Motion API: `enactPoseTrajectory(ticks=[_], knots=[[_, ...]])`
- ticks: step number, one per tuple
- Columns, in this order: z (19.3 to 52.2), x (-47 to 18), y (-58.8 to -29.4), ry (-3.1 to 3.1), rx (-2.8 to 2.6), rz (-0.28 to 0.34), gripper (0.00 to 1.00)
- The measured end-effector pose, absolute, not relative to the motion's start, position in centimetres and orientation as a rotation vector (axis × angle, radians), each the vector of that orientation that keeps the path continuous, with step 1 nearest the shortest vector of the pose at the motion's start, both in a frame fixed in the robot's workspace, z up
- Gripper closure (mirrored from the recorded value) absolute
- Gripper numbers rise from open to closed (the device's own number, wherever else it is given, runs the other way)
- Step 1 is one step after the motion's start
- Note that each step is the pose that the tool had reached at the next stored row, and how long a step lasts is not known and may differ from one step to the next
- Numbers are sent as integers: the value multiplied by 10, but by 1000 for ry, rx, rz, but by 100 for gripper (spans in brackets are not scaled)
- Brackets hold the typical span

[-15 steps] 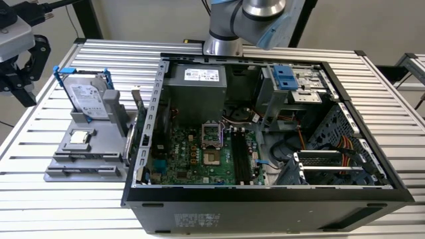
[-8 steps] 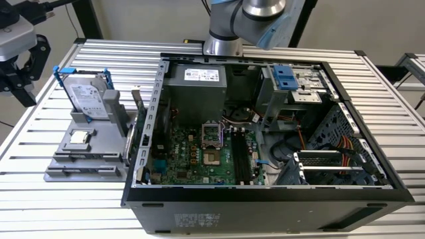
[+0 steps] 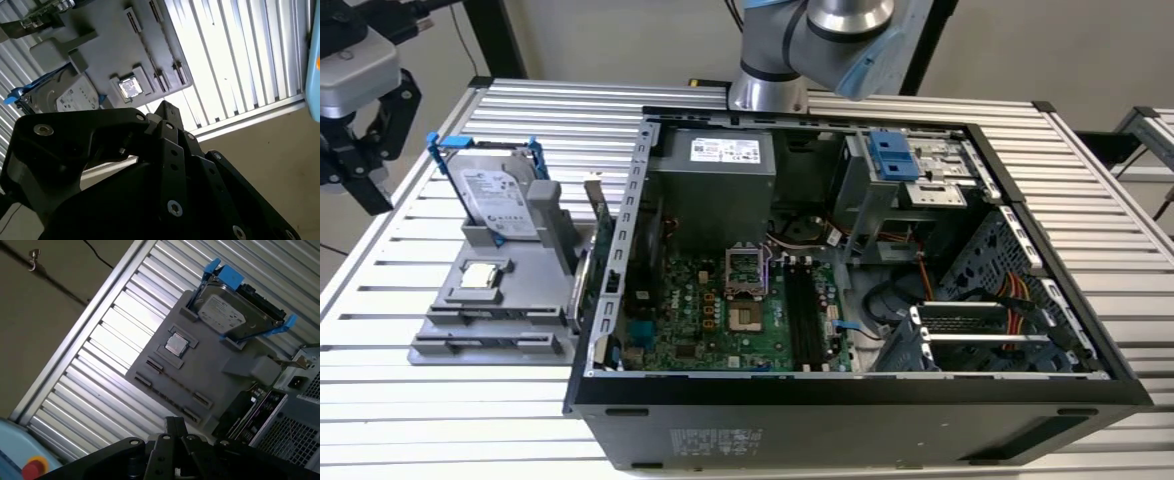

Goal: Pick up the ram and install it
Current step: 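Pick up the ram and move it above insertion slot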

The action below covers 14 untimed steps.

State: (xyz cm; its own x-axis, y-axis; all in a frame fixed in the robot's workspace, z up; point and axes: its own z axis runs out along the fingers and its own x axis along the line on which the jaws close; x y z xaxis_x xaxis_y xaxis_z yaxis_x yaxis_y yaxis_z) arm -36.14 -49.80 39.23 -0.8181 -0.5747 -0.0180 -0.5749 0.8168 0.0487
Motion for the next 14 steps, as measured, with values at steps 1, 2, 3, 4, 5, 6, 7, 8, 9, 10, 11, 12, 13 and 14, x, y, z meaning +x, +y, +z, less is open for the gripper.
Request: enactPoseTrajectory(ticks=[1, 2, 3, 4, 5, 6, 7, 8, 9, 10, 11, 12, 13, 14], knots=[[392, -361, -498, 2988, -958, 81, 100], [392, -361, -498, 2985, -971, 81, 100], [392, -361, -498, 2981, -983, 81, 100], [392, -361, -498, 2977, -994, 81, 100], [392, -361, -498, 2973, -1006, 81, 100], [392, -361, -498, 2970, -1018, 82, 100], [392, -361, -498, 2966, -1029, 82, 100], [392, -361, -498, 2962, -1041, 82, 100], [392, -361, -498, 2958, -1054, 82, 100], [392, -362, -498, 2954, -1067, 81, 100], [392, -362, -498, 2949, -1079, 82, 100], [392, -362, -498, 2945, -1092, 82, 100], [392, -362, -498, 2940, -1105, 82, 100], [392, -362, -497, 2936, -1117, 82, 100]])
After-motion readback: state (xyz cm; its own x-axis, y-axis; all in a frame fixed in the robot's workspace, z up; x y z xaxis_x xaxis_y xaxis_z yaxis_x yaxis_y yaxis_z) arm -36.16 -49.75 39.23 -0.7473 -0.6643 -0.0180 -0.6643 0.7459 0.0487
